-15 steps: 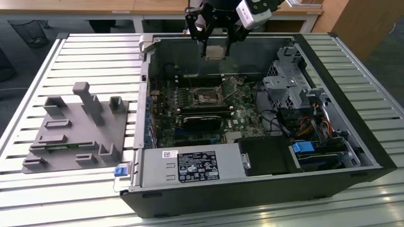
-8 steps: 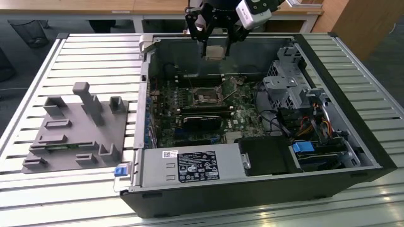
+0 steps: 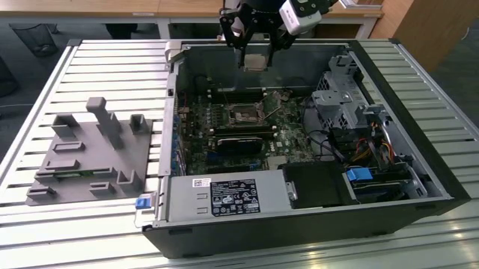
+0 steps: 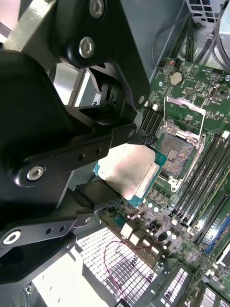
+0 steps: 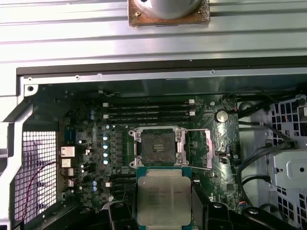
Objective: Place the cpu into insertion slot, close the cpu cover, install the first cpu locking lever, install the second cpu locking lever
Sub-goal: 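Place the cpu into insertion slot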
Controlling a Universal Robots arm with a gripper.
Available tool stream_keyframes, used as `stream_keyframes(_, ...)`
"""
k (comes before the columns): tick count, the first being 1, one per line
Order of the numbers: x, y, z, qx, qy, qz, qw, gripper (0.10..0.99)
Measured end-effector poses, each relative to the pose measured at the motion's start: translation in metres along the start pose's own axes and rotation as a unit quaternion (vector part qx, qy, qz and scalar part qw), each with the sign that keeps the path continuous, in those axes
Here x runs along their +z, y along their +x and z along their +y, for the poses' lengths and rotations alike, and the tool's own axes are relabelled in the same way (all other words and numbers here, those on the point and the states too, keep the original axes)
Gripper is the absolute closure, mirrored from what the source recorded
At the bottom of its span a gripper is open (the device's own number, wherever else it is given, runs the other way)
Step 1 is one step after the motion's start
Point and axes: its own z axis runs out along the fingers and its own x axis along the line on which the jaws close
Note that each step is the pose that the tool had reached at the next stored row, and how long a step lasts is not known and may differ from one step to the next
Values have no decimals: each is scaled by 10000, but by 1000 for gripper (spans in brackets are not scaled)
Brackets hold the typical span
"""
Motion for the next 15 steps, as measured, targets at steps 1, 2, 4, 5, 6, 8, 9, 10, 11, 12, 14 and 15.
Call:
stream_keyframes(1,0,0,0,6,0,-1,10000,545)
stream_keyframes(2,0,0,0,13,0,-1,10000,545)
stream_keyframes(4,0,0,0,25,-1,-2,10000,545)
stream_keyframes(5,0,0,0,31,0,-3,10000,545)
stream_keyframes(6,0,0,0,38,-1,-3,10000,545)
stream_keyframes(8,0,0,0,52,-1,-5,10000,545)
stream_keyframes(9,0,0,0,60,-1,-5,10000,545)
stream_keyframes(10,0,0,0,67,-1,-6,10000,545)
stream_keyframes(11,0,0,0,75,-2,-7,10000,545)
stream_keyframes(12,0,0,0,82,-2,-8,10000,545)
stream_keyframes(14,0,0,0,99,-2,-9,10000,545)
stream_keyframes(15,0,0,0,108,-2,-10,9999,545)
